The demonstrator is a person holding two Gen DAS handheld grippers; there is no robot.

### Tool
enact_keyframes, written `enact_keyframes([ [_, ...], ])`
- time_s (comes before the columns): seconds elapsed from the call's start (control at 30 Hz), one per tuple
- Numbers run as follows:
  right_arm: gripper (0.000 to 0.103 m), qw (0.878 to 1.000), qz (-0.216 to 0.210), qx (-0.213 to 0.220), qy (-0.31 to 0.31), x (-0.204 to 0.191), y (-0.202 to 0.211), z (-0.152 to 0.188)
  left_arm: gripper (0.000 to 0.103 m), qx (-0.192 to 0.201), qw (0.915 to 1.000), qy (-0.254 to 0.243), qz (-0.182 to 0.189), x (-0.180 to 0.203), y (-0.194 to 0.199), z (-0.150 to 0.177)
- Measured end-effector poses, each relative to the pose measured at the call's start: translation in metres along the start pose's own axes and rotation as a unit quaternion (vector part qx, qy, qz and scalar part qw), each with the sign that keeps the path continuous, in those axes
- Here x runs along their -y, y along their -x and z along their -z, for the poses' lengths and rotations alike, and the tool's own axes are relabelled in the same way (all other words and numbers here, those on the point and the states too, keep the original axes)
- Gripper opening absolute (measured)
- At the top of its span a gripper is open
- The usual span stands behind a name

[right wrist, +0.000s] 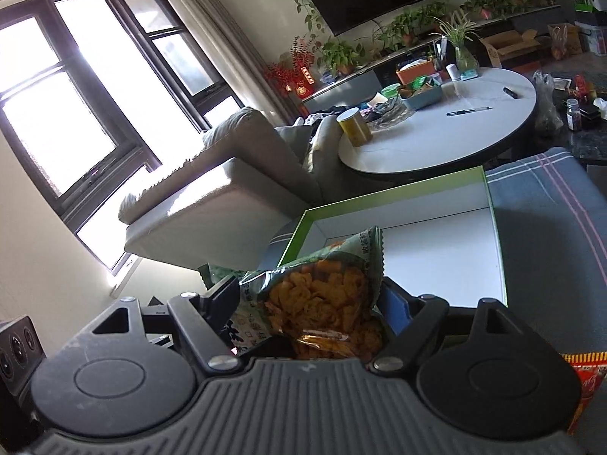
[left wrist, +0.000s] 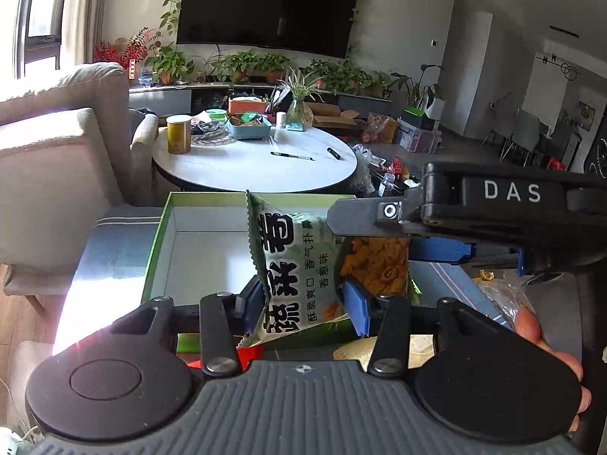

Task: Organize snacks
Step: 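Carry the green puff bag with the left tool into the green box and release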

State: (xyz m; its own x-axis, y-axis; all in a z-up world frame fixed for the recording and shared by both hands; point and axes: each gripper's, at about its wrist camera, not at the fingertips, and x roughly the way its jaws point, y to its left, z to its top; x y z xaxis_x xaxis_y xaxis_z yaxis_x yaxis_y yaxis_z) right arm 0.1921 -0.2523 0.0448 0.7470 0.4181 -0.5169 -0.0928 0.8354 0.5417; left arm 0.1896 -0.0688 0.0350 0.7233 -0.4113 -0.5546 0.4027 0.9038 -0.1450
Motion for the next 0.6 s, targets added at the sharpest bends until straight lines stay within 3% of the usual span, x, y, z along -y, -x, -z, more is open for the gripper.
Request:
enact_keyframes([
  [0.27, 0.080, 0.999, 0.028, -0.005, -0.025, 0.038, -0.025, -0.020, 0.042, -0.044, 0.9990, -0.006, 0.001, 0.010, -0.064, -0.010],
  [0.6, 0.080, 0.998, 0.048, -0.022, -0.035, 0.066, -0.054, -0.026, 0.043, -0.077, 0.9971, -0.002, 0.004, 0.009, -0.113, -0.012],
])
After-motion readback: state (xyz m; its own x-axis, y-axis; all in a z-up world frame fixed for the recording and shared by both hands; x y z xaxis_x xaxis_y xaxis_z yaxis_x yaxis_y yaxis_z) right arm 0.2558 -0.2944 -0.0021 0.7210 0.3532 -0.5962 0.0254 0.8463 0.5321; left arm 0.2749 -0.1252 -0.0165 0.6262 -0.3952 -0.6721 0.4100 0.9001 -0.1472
